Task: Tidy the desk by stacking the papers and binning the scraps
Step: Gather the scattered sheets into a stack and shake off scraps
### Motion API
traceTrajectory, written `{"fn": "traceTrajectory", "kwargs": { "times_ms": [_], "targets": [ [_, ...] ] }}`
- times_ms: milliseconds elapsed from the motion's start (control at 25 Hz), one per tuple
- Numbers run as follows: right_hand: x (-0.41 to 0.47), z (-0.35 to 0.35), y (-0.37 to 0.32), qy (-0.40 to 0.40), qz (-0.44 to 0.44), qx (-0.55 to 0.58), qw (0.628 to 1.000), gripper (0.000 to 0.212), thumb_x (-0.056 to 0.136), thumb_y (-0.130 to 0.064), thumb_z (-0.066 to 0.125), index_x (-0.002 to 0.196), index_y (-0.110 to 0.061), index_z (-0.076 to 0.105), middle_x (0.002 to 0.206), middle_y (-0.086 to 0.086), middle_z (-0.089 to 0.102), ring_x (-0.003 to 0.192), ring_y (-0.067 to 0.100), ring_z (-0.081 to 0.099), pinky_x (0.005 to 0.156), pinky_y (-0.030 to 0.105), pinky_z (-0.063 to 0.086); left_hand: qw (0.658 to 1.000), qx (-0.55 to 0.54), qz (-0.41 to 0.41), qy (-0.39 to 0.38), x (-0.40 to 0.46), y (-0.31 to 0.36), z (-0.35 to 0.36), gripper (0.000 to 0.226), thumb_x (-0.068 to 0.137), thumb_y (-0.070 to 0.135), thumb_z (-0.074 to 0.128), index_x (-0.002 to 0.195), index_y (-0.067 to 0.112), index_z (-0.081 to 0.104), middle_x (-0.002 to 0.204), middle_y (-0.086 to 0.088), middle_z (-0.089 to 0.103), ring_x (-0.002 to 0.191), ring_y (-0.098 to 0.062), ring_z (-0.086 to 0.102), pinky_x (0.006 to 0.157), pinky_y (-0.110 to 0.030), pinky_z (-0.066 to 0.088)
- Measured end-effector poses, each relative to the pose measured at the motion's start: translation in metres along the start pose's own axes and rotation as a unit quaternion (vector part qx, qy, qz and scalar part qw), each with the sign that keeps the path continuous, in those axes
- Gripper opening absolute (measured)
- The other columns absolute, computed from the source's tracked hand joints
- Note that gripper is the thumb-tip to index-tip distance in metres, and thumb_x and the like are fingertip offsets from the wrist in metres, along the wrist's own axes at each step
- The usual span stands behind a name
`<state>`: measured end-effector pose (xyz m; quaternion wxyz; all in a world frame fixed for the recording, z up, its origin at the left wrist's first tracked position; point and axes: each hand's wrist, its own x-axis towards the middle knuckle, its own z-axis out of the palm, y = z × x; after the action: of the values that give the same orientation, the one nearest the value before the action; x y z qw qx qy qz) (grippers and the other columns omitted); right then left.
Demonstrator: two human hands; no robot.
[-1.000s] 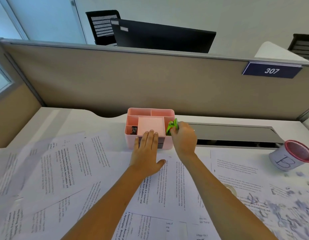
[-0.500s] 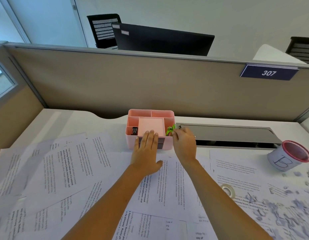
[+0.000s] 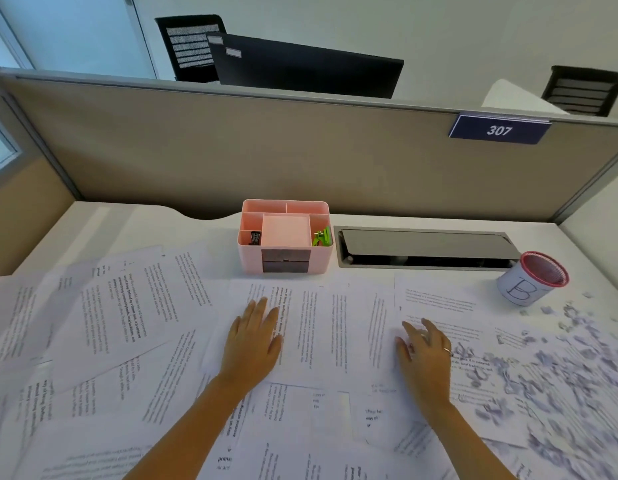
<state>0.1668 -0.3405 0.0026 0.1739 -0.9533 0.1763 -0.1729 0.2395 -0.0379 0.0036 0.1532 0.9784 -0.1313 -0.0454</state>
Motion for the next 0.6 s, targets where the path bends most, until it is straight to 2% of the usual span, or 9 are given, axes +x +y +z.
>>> {"fn": "traceTrajectory", "kwargs": {
  "times_ms": [120,200,320,440,600],
  "targets": [
    [-0.008,-0.001,0.012,-0.025,-0.005,0.005,1.000,0.027,0.083,-0.002,0.068,0.110,-0.001,0.070,0.126,0.029,0.057,0.120,0.049,0.046,0.097,0.057,0.043,0.999,0.042,0.003,-0.012,-0.012,-0.004,0.004,0.081,0.088,0.060,-0.007,0.152,0.017,0.018,0.161,-0.010,0.007,0.148,-0.032,0.007,0.118,-0.048,0.012],
    [-0.008,0.000,0.014,-0.029,0.000,-0.001,1.000,0.026,0.086,-0.001,0.065,0.111,0.000,0.069,0.128,0.029,0.056,0.123,0.049,0.044,0.099,0.055,0.041,0.998,0.055,0.010,-0.005,-0.014,-0.004,0.005,0.088,0.081,0.059,-0.018,0.152,0.018,0.015,0.161,-0.010,0.006,0.148,-0.032,0.006,0.118,-0.047,0.011],
    [-0.002,-0.002,0.005,-0.007,0.018,0.024,1.000,0.026,0.081,0.002,0.068,0.108,0.001,0.068,0.119,0.027,0.060,0.113,0.048,0.049,0.092,0.052,0.043,0.999,0.046,0.006,0.002,-0.017,-0.005,0.006,0.082,0.086,0.057,-0.015,0.152,0.019,0.016,0.160,-0.009,0.009,0.148,-0.031,0.008,0.118,-0.046,0.010],
    [0.020,-0.004,-0.027,0.020,-0.017,0.067,0.997,0.026,0.077,-0.002,0.074,0.102,0.000,0.065,0.107,0.019,0.065,0.099,0.040,0.057,0.086,0.037,0.041,0.999,0.041,-0.004,0.006,-0.019,-0.005,0.007,0.070,0.094,0.052,0.000,0.151,0.019,0.022,0.159,-0.008,0.016,0.147,-0.030,0.013,0.117,-0.046,0.014],
    [0.068,-0.001,-0.108,0.028,-0.077,0.155,0.985,0.023,0.083,-0.015,0.072,0.103,-0.007,0.066,0.110,0.010,0.067,0.104,0.026,0.057,0.086,0.019,0.033,0.999,0.044,-0.007,0.015,-0.018,-0.006,0.008,0.063,0.096,0.048,0.015,0.149,0.019,0.028,0.158,-0.007,0.023,0.145,-0.030,0.019,0.115,-0.047,0.018]
  ]
}}
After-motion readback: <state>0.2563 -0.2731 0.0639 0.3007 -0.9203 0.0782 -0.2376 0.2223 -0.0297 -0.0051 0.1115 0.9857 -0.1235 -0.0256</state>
